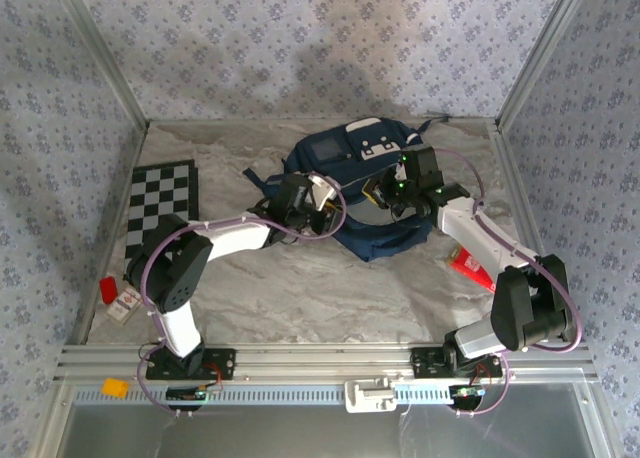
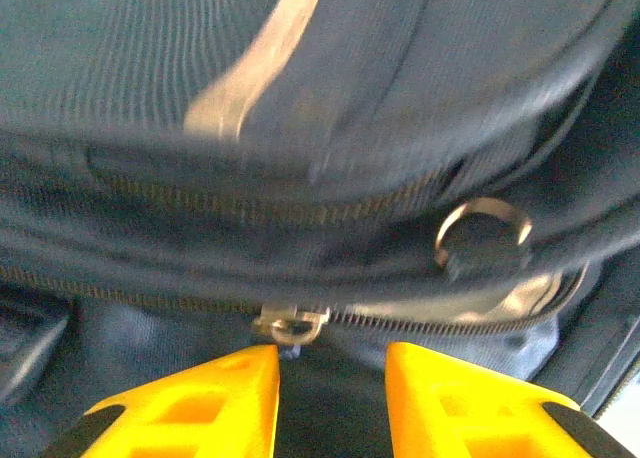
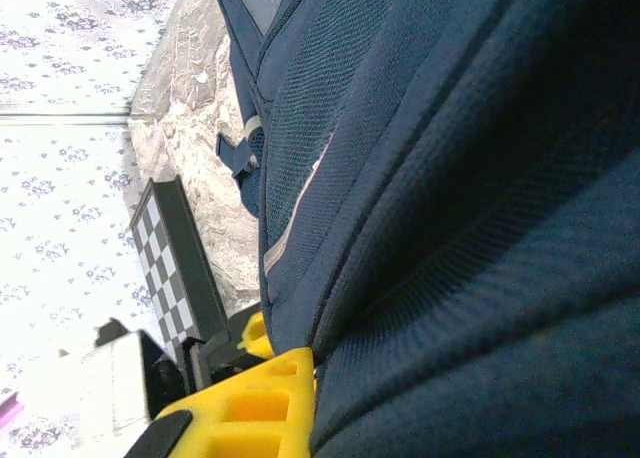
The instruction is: Pack the student bag
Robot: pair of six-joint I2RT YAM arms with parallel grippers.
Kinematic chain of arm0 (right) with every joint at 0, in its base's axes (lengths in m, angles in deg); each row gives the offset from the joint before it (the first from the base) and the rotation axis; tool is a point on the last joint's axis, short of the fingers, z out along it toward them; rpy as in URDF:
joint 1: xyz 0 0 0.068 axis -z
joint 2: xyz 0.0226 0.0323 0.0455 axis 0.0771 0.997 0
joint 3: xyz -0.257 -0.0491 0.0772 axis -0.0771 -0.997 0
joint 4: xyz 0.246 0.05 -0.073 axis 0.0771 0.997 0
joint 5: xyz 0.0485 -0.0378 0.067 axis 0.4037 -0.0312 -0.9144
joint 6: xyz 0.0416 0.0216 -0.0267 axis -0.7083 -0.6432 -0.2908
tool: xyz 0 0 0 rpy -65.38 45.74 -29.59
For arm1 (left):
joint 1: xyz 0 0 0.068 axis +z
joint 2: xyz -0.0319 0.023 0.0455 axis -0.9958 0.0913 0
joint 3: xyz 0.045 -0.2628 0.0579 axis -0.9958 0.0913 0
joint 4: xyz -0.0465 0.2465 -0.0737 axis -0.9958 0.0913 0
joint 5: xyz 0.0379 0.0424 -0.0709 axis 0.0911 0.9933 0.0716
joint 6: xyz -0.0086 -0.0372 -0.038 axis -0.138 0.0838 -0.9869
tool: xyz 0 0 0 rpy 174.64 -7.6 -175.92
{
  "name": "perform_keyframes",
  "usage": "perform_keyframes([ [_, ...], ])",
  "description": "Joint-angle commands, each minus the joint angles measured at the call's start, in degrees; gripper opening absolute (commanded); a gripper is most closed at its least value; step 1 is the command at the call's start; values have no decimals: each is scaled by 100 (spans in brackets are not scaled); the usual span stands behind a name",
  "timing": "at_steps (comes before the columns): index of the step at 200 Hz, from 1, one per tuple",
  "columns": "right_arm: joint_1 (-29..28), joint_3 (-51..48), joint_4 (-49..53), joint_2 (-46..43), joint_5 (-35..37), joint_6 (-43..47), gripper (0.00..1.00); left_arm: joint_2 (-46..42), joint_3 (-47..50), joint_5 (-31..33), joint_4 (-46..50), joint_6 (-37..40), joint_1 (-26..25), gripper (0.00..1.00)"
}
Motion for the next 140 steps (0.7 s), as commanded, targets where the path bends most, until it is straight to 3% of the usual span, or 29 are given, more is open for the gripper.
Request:
perform_keyframes([
  [1, -68, 157, -58, -165, -143, 116, 0, 118, -369, -201, -90, 126, 13, 29],
  [70, -189, 190, -34, -175, -191, 93, 0, 407, -548, -137, -79, -27, 303, 0],
  [140, -470, -70, -248, -241, -226, -189, 0, 796, -891, 182, 116, -260, 1035, 0],
])
